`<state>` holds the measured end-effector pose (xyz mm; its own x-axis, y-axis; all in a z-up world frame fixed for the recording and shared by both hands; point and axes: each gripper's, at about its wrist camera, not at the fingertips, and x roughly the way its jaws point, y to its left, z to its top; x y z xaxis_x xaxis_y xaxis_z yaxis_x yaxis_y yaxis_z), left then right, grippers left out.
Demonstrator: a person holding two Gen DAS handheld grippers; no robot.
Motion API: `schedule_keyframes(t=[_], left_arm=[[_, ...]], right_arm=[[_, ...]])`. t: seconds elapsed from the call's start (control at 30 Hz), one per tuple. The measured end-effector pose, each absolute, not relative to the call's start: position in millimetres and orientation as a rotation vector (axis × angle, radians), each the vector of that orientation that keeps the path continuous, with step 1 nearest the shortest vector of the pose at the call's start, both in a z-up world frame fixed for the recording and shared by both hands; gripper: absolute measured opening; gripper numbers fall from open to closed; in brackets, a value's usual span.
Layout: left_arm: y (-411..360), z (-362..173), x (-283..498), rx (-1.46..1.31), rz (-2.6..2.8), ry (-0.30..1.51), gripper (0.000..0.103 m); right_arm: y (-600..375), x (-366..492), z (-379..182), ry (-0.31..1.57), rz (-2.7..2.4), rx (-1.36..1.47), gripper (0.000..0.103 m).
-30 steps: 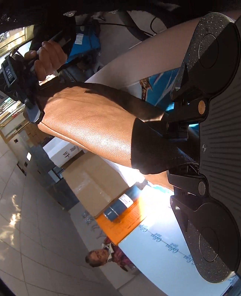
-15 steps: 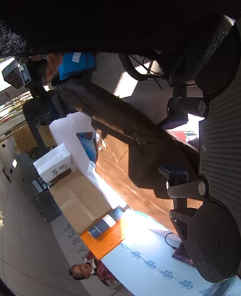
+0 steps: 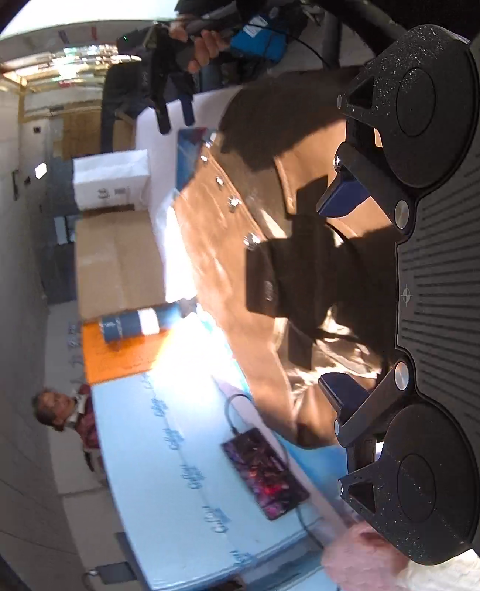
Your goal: Fold clothes
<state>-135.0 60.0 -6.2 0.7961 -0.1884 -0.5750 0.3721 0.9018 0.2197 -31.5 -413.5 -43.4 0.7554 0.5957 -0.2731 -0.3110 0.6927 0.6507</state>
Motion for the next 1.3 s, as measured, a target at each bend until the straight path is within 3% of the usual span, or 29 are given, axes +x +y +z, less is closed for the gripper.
schedule_keyframes(t=[0.13, 0.33, 0.43, 0.53, 0.6, 0.63, 0.67, 0.73, 1.0, 1.3], left_arm=[[70.0, -21.1, -129.3, 0.365, -0.273, 0.641, 0.095], [50.0, 4.9, -121.6, 0.261, -0.495, 0.533, 0.094], [24.8, -4.8, -99.4, 0.159, -0.664, 0.627, 0.094], [1.6, -27.8, -87.3, 0.234, -0.673, 0.725, 0.094], [-0.7, -28.9, -92.7, 0.229, -0.679, 0.687, 0.084], [-1.0, -28.6, -96.0, 0.217, -0.673, 0.67, 0.047], [-2.2, -28.9, -100.7, 0.222, -0.638, 0.642, 0.026], [-1.3, -29.5, -106.7, 0.216, -0.636, 0.617, 0.012], [25.5, -3.5, -114.7, 0.101, -0.474, 0.441, 0.008], [47.5, -21.1, -89.1, 0.084, -0.284, 0.554, 0.008]], right_arm=[[-404.4, -49.4, -43.1, 0.471, 0.675, 0.56, 0.086], [-390.0, -91.9, -31.5, 0.469, 0.861, 0.489, 0.086], [-378.3, -102.2, -28.4, 0.476, 0.929, 0.471, 0.086], [-369.1, -106.6, -30.3, 0.5, 0.948, 0.455, 0.086], [-369.2, -110.7, -33.6, 0.515, 0.922, 0.442, 0.086], [-372.8, -112.0, -36.0, 0.519, 0.9, 0.449, 0.086], [-378.3, -112.7, -39.4, 0.524, 0.877, 0.469, 0.086], [-388.6, -113.5, -47.0, 0.533, 0.832, 0.519, 0.087], [-407.9, -126.2, -71.7, 0.61, 0.711, 0.572, 0.089], [-401.5, -138.2, -89.3, 0.67, 0.676, 0.612, 0.09]])
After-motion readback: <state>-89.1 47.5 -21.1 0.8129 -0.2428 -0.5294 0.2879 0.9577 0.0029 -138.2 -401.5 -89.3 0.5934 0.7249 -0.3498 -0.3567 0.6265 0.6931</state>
